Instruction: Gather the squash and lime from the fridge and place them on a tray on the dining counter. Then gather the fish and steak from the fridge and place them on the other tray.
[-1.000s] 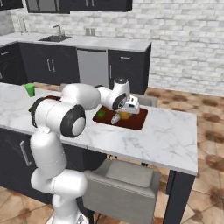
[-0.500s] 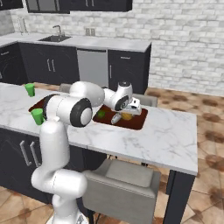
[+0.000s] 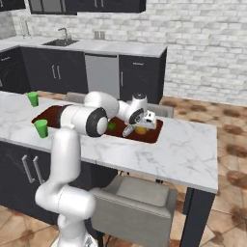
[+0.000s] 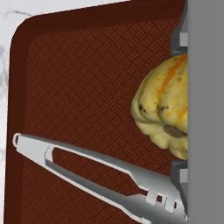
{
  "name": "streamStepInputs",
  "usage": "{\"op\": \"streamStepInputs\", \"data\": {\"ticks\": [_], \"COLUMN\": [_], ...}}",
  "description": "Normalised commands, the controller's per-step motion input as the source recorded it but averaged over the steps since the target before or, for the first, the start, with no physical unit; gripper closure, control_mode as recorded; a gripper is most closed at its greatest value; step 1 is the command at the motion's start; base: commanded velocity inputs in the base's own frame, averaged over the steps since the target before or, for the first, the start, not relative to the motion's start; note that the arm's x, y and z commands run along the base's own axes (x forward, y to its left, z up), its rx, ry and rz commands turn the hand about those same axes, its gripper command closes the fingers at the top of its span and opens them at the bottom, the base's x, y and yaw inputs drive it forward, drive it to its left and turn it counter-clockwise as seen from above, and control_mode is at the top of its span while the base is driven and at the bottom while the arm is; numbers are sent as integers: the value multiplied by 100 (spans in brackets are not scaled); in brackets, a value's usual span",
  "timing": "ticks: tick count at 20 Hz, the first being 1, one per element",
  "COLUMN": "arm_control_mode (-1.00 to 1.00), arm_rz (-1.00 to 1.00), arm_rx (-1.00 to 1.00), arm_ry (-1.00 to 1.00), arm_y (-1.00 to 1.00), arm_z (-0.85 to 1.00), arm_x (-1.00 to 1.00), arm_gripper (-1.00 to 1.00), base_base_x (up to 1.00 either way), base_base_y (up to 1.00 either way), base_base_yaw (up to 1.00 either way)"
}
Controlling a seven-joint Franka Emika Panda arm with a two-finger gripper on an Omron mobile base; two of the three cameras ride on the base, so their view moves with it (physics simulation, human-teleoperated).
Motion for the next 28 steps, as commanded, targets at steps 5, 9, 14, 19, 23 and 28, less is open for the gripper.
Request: {"op": "streamStepInputs", "data": {"ticks": [5, 9, 14, 19, 23, 28], "arm_control_mode": [-100, -100, -100, -100, -100, -100], "arm_rz": [0, 0, 0, 0, 0, 0], "arm_rx": [0, 0, 0, 0, 0, 0], "arm_ry": [1, 0, 2, 0, 0, -3], "arm_y": [0, 0, 1, 16, 15, 10], "arm_z": [-28, -20, 1, 32, 40, 50], "arm_x": [27, 10, 1, 0, -6, -41], "arm_gripper": [-100, -100, -100, -100, -100, -100], "base_base_x": [0, 0, 0, 0, 0, 0], "base_base_y": [0, 0, 0, 0, 0, 0], "base_base_yaw": [0, 0, 0, 0, 0, 0]}}
